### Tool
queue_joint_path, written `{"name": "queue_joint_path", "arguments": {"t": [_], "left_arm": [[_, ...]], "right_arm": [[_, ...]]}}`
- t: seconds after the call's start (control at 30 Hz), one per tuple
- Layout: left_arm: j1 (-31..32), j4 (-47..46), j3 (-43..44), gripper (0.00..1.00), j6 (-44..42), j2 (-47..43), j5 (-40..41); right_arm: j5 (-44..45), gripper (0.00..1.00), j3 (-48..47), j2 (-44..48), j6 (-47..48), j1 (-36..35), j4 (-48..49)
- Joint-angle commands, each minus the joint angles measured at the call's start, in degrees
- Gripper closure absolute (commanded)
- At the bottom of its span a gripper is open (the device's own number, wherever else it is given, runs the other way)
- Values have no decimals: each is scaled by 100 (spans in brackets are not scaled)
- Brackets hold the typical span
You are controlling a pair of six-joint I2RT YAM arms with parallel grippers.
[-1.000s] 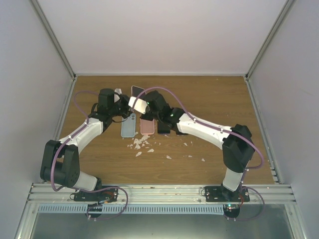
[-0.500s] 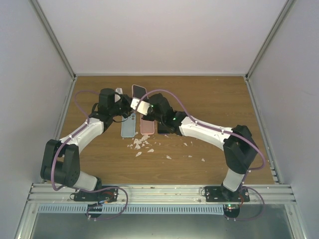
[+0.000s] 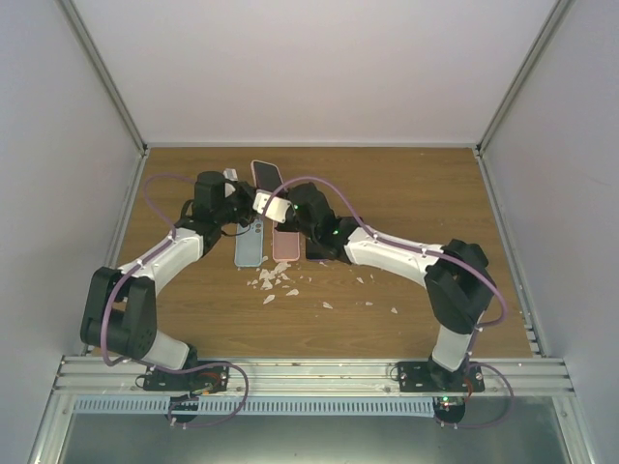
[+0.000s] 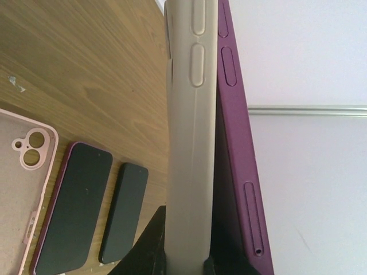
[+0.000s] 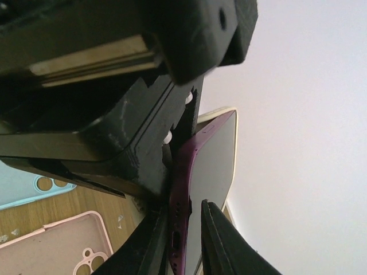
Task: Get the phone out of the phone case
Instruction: Remove the phone case from the phone.
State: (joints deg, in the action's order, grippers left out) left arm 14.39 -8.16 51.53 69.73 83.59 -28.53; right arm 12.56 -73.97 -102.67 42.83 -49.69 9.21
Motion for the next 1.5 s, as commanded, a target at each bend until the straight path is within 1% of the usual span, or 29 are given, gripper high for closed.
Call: {"name": "queue_joint_path", "arguments": {"t": [0.0, 0.17, 0.4, 0.57, 0.63, 0.73, 0.77, 0.9, 1.07, 1.2, 1.3, 1.47], "left_arm": [[624, -245, 73, 100, -278, -267, -1866], [648, -219, 53, 100, -329, -247, -1855], [649, -212, 98, 100, -385, -161, -1854], [660, -165, 121, 100, -451, -158, -1842], [655, -157, 123, 100, -470, -159, -1827], [691, -171, 150, 100, -483, -138, -1843], [708, -195, 164, 100, -476, -133, -1851], [787, -232, 198, 100, -502, -107, -1880], [844, -248, 224, 100, -563, -78, -1894], [855, -250, 227, 100, -611, -105, -1912], [880, -267, 217, 100, -638, -123, -1934], [904, -286, 179, 100, -663, -162, -1957]], "right_arm": [[1165, 86, -327, -495, -47, 840, 189], [772, 94, -643, -402, -767, 1024, -283], [280, 99, -518, -104, -1371, 1136, -462], [231, 99, -410, 5, -1568, 1247, -398], [237, 97, -359, 30, -1568, 1266, -330], [341, 89, -255, 4, -1362, 1269, -87], [391, 88, -197, -5, -1258, 1269, 57], [515, 88, -65, -100, -931, 1246, 460], [135, 86, -51, -110, -907, 1133, 441], [329, 86, -107, -227, -762, 1111, 526], [438, 84, -105, -275, -641, 1119, 676], [463, 83, -186, -321, -592, 1119, 792]]}}
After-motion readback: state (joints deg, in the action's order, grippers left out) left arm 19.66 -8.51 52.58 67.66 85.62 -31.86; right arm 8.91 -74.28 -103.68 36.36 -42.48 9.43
